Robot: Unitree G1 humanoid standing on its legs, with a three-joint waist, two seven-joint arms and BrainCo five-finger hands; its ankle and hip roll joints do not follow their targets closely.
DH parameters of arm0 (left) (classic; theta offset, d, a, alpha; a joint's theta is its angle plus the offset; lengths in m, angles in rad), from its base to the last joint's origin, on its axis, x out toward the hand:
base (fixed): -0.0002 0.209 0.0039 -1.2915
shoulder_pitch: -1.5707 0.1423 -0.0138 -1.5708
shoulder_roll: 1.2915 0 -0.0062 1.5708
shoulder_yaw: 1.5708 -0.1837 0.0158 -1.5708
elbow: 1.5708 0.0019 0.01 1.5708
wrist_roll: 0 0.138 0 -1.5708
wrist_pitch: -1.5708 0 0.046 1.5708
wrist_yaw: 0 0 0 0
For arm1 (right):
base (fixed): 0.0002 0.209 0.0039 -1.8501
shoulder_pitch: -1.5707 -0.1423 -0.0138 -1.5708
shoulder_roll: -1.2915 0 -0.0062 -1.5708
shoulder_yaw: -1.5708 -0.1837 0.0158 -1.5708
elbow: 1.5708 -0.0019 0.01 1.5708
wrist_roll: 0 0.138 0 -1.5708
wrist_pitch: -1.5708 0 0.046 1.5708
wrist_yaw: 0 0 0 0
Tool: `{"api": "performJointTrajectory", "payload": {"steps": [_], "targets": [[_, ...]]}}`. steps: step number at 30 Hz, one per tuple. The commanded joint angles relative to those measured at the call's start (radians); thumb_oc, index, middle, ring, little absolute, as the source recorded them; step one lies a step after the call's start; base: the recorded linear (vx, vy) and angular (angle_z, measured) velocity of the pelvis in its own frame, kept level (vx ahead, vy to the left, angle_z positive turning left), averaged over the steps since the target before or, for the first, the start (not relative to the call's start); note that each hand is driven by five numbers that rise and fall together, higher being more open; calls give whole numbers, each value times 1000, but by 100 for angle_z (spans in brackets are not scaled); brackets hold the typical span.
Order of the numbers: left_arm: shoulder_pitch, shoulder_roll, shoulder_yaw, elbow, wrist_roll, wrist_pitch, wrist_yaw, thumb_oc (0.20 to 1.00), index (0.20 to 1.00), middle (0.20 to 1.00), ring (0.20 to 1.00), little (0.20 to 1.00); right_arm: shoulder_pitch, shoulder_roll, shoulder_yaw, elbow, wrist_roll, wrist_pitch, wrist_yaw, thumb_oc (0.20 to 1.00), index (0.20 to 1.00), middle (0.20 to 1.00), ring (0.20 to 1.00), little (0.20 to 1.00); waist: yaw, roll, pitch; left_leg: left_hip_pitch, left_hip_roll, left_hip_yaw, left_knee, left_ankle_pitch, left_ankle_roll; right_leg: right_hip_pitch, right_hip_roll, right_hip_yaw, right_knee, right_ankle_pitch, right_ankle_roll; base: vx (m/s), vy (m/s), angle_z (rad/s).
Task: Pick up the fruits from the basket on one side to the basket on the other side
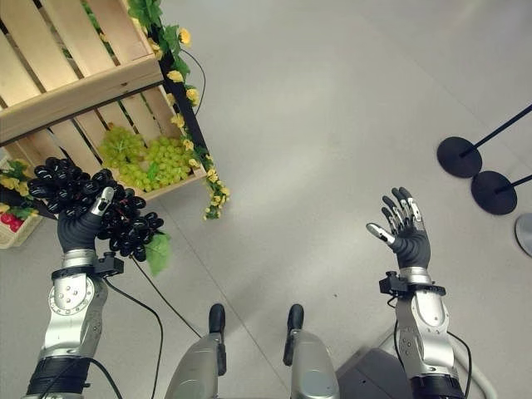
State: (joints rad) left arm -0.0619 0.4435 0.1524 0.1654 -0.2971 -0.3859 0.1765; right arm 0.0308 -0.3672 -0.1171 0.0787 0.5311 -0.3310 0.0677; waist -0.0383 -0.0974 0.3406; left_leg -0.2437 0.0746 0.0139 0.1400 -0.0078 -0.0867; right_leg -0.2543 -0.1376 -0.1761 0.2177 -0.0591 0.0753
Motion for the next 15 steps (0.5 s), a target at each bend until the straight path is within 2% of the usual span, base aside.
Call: {"api": "performJointTrajectory", "payload": {"steps": [1,3,8,9,10,12,15], "targets": [[-64,32,40,41,-5,-66,55,200,200,200,200,200,-16,-16,-7,-90,-13,-66,-24,1000,1000,1000,1000,1000,-14,-16,-11,-20,20,-29,65,-31,12,7,6,-5,68,-56,42,-39,36,0],[-105,54,53,144,-17,-55,106,200,200,200,200,200,-18,-6,6,-87,-4,-71,-34,1000,1000,1000,1000,1000,-15,-28,1,-37,22,-26,67,-27,11,-3,7,-7,56,-43,45,-43,52,-2],[-175,114,57,230,-13,-53,158,200,200,200,200,200,-23,-8,30,-90,1,-79,-40,1000,1000,1000,1000,1000,-19,-44,15,-57,27,-29,67,-19,8,-16,11,-6,45,-33,46,-7,9,0],[-256,214,47,314,28,-35,205,200,200,200,200,200,-27,-21,65,-96,5,-83,-36,1000,1000,1000,1000,1000,-28,-67,25,-75,33,-30,69,-11,3,-24,16,-9,28,-23,49,0,0,0],[-261,217,45,318,28,-36,206,200,200,200,200,200,-29,-19,65,-95,6,-83,-36,1000,1000,1000,1000,1000,-27,-69,26,-76,33,-30,69,-10,3,-25,16,-9,27,-22,49,0,0,0],[-336,283,22,390,18,-32,228,200,200,200,200,200,-38,-30,101,-102,10,-85,-28,1000,1000,1000,1000,1000,-38,-88,31,-87,38,-27,70,-6,1,-35,21,-3,15,-11,53,0,0,0],[-444,336,-16,443,-13,-31,252,200,200,200,200,200,-50,-34,142,-107,15,-87,-27,1000,1000,1000,1000,1000,-50,-116,40,-104,43,-21,81,-7,1,-48,25,3,9,0,59,-11,19,-4]]}}
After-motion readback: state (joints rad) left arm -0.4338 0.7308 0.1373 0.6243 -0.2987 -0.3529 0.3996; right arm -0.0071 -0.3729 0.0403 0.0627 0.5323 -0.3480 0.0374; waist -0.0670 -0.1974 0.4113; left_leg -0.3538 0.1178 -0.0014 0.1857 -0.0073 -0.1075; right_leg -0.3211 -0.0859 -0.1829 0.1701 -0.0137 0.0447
